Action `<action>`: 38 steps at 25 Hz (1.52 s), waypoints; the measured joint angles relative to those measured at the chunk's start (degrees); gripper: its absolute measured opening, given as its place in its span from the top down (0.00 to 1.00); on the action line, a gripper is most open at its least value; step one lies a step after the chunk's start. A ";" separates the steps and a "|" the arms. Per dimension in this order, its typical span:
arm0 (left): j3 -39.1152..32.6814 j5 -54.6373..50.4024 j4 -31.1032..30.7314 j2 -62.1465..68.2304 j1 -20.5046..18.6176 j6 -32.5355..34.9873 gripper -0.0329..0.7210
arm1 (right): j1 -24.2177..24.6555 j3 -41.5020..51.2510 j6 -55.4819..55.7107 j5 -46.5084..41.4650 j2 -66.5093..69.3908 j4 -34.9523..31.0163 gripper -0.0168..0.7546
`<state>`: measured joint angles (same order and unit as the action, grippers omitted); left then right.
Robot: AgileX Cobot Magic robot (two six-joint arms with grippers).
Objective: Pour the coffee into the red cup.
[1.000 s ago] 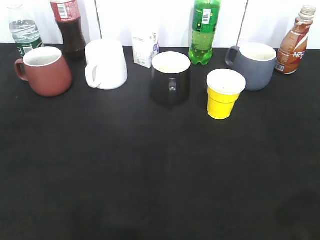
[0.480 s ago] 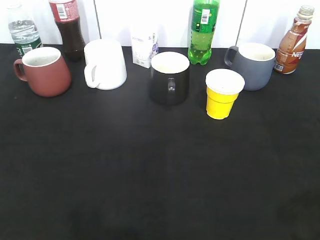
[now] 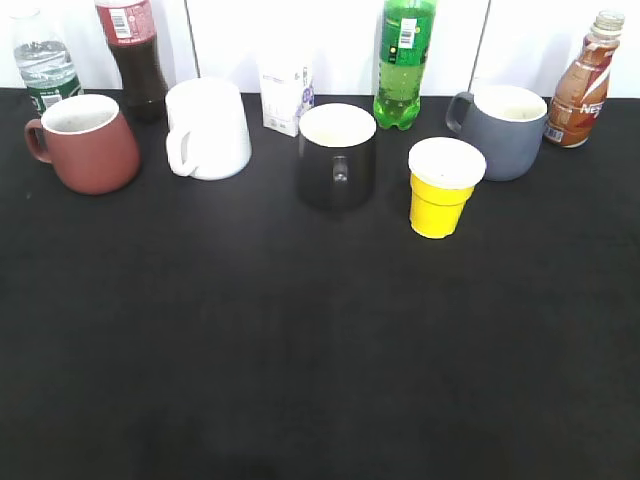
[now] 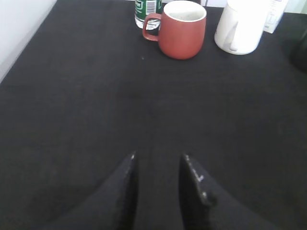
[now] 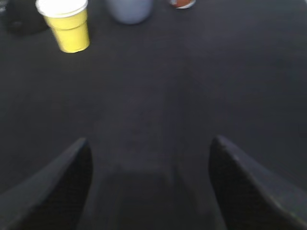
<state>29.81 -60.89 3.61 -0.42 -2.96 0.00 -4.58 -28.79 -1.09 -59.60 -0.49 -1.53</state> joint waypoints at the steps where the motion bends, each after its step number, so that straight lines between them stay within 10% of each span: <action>1: 0.00 0.00 0.00 0.00 0.00 0.00 0.65 | 1.95 0.00 0.00 0.00 0.00 0.00 0.21; 38: 0.00 0.00 0.00 0.00 4.43 0.00 0.66 | 7.37 0.00 -0.05 0.00 0.00 0.00 0.21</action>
<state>29.81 -60.89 3.61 -0.42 1.47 0.00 2.79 -28.79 -1.14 -59.60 -0.49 -1.53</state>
